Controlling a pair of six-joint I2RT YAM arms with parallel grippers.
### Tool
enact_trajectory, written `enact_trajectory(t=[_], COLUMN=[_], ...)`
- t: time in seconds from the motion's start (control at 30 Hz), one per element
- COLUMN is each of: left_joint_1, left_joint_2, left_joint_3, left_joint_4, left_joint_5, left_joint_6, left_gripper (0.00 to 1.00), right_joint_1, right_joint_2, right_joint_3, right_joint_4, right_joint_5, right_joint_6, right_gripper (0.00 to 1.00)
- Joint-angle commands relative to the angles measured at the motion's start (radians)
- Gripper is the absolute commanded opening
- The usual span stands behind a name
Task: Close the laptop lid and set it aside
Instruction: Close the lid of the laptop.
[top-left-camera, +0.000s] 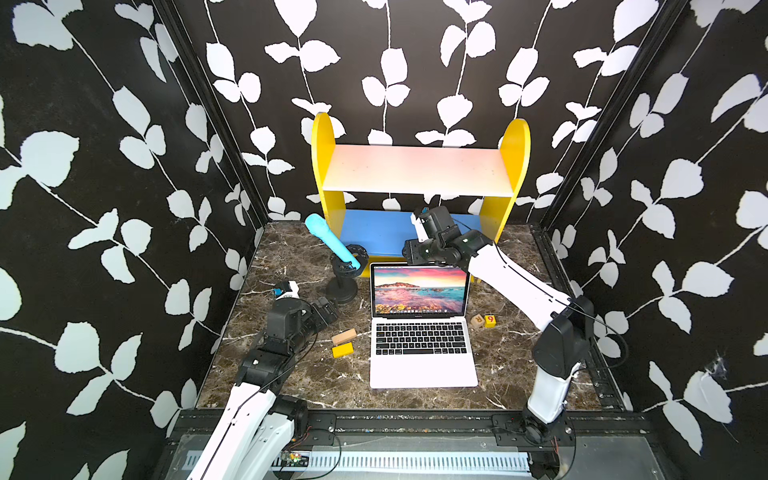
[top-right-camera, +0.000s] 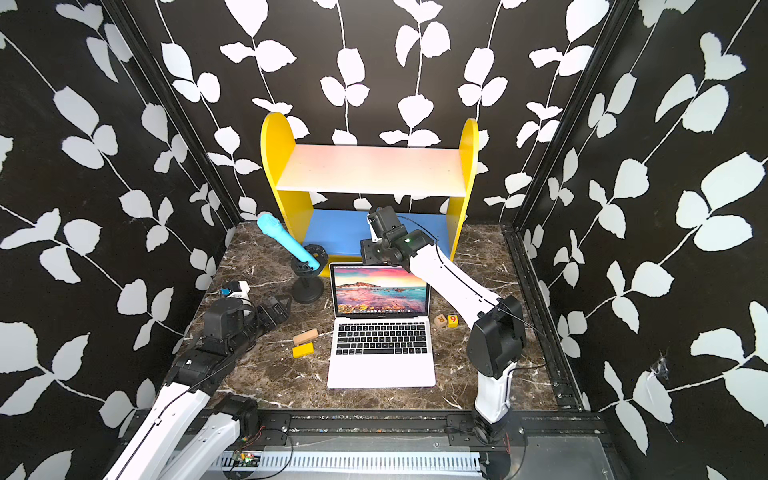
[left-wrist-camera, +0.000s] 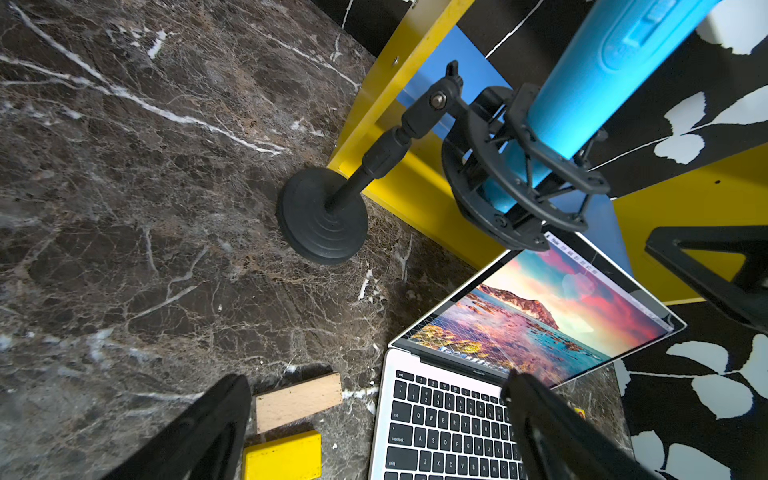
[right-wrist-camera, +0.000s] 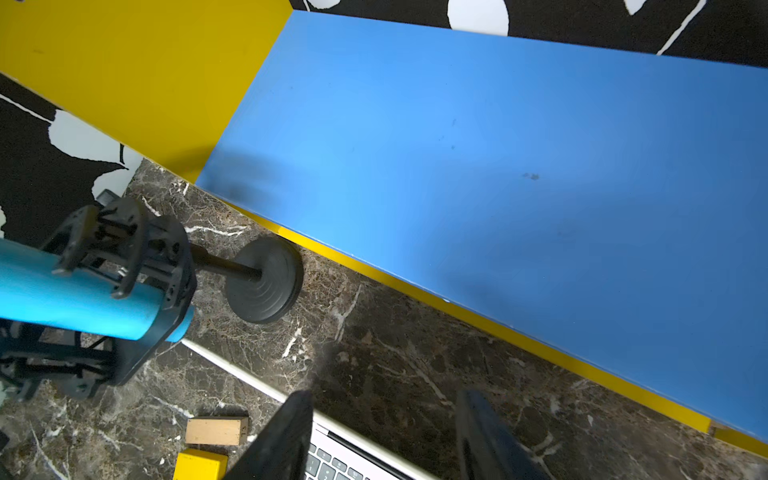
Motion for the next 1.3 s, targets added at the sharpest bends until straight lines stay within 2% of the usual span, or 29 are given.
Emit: enact_trajectory(t=[0.0,0.17,0.57,0.83,1.27], left_joint_1=[-0.01,-0.016,-0.025,-0.027,-0.028], left_joint_2=[-0.009,-0.009,-0.008,-0.009,-0.009], left_joint_3=[0.026,0.025,0.026,0.022,0.02], left_joint_4=[-0.011,-0.003,0.006,0.005,0.012], left_joint_5=[0.015,0.021,0.026,0.022,0.023], left_joint_6=[0.013,0.011,0.01,0.008,0.004], left_gripper=[0.98,0.98,0.97,0.97,0.97], right_joint_1=[0.005,0.004,-0.035,-0.064,-0.066], right_joint_2=[0.015,0.024,0.071,0.077,0.029], right_joint_3=[0.031,0.03,0.044,0.042,-0.028], right_joint_4=[-0.014,-0.019,-0.054,-0.093,-0.123], right_joint_5=[-0.014,-0.02,-0.031,-0.062,-0.182], right_joint_6=[-0.013,-0.027,-0.027,-0.032,-0.061], right_gripper=[0.51,0.37,0.16,0.08,0.07])
